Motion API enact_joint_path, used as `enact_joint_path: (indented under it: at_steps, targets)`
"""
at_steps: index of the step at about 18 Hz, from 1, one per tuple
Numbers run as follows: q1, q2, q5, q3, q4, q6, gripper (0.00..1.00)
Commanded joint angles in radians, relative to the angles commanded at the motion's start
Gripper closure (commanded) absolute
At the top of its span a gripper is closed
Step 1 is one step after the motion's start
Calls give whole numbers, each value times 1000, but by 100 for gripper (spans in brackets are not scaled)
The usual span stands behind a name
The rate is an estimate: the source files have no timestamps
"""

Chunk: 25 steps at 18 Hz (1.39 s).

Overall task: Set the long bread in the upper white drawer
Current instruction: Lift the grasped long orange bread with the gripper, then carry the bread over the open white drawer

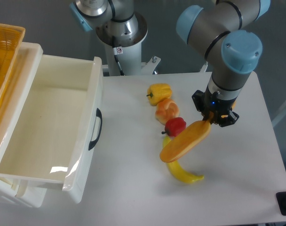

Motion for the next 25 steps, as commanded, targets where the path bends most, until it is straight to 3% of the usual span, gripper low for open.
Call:
enact_joint_path:
  at_steps: [11,15,25]
  targets:
    - [-9,6,-40,-8,-2,-49,95]
    - [-23,70,-113,-8,-11,-123,96]
    - [-113,273,-230,-8,-129,-320,96]
